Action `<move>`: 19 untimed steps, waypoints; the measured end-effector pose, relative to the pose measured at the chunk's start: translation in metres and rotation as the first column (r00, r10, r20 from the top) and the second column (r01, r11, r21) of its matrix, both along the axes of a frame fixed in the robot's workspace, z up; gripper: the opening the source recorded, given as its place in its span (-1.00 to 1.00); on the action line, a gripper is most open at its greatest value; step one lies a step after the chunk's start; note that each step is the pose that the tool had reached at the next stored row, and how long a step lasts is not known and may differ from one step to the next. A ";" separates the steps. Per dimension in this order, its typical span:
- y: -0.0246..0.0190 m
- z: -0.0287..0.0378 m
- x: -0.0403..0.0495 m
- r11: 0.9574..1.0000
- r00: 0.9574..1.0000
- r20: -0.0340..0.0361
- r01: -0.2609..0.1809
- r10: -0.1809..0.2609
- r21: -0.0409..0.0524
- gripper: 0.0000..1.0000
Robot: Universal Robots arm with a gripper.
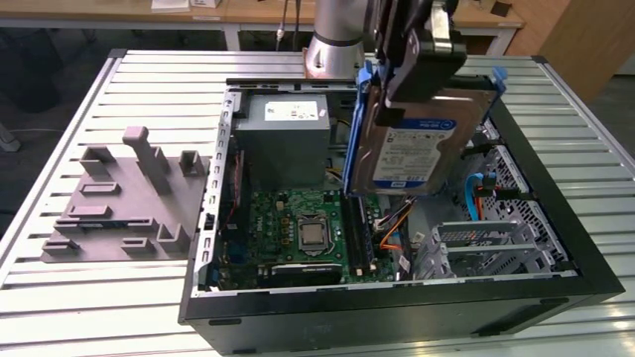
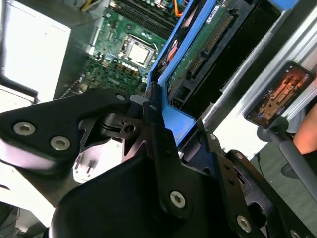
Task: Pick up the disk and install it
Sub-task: 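Insert the disk into the insertion slot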
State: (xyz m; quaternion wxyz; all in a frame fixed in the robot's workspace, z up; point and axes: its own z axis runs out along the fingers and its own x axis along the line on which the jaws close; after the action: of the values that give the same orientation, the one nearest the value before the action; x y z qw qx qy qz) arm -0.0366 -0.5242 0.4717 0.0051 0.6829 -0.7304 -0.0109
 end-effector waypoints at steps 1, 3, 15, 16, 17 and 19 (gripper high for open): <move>-0.0034 -0.0010 0.0003 1.000 1.000 0.000 0.000 0.000 0.000 -0.27; -0.0099 -0.0033 0.0020 1.000 1.000 0.000 0.000 0.000 0.000 -0.27; -0.0330 -0.0094 0.0265 1.000 1.000 0.000 0.000 0.000 0.000 -0.27; -0.0348 -0.0096 0.0279 1.000 1.000 0.000 0.000 0.000 0.000 -0.27; -0.0358 -0.0099 0.0302 1.000 1.000 0.000 0.000 0.000 0.000 -0.27; -0.0368 -0.0101 0.0375 1.000 1.000 -0.002 0.000 0.000 0.000 -0.27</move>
State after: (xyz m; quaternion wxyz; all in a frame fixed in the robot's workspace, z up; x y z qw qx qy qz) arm 0.0009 -0.5610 0.4616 0.0057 0.6829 -0.7304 -0.0114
